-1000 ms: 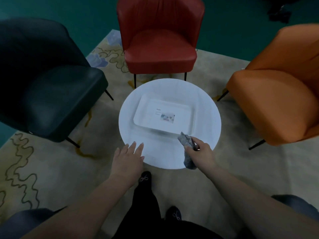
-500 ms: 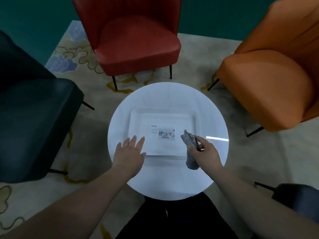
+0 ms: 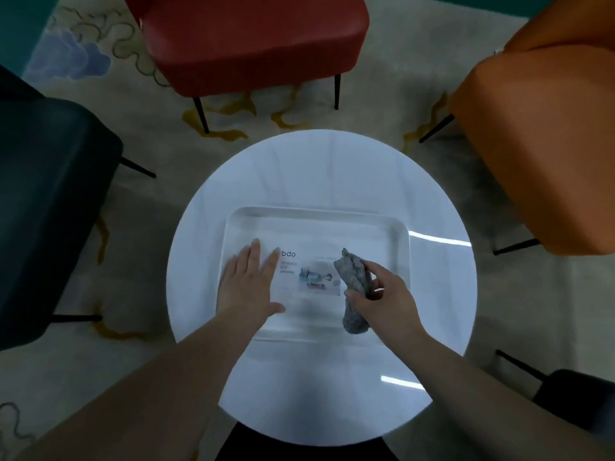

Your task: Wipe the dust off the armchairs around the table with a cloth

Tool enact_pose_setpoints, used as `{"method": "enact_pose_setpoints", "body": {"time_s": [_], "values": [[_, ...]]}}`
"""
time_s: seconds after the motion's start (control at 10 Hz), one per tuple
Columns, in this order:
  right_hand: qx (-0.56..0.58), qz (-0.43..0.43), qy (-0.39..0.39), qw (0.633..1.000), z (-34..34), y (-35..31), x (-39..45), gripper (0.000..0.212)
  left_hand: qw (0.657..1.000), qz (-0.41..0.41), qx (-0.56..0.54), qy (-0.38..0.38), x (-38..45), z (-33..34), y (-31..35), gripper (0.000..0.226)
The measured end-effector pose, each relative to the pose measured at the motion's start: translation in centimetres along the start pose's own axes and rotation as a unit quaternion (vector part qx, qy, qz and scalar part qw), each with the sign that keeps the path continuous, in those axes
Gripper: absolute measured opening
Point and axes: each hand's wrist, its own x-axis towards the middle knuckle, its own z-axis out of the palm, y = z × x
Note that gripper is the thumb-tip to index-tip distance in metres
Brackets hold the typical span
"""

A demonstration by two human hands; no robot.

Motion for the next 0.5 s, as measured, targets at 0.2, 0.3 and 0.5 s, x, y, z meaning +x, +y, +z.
{"method": "enact_pose_setpoints", "body": {"time_s": [0.2, 0.3, 0.5], "values": [[0.001, -0.017, 0.037, 0.999, 3.3, 0.2, 2.2, 0.061, 1.000, 0.003, -0.011, 0.007, 1.1, 0.4, -0.1, 0.118], [-0.003, -0.026, 0.058, 0.998, 4.7, -0.2, 3.3, 0.065, 1.000, 0.005, -0.012, 0.005, 1.2, 0.0, -0.1, 0.118], [-0.025, 0.037, -0.007, 0.999, 4.5, 0.1, 4.2, 0.079, 0.999, 0.021, -0.003, -0.029, 1.2, -1.5, -0.6, 0.109]]}}
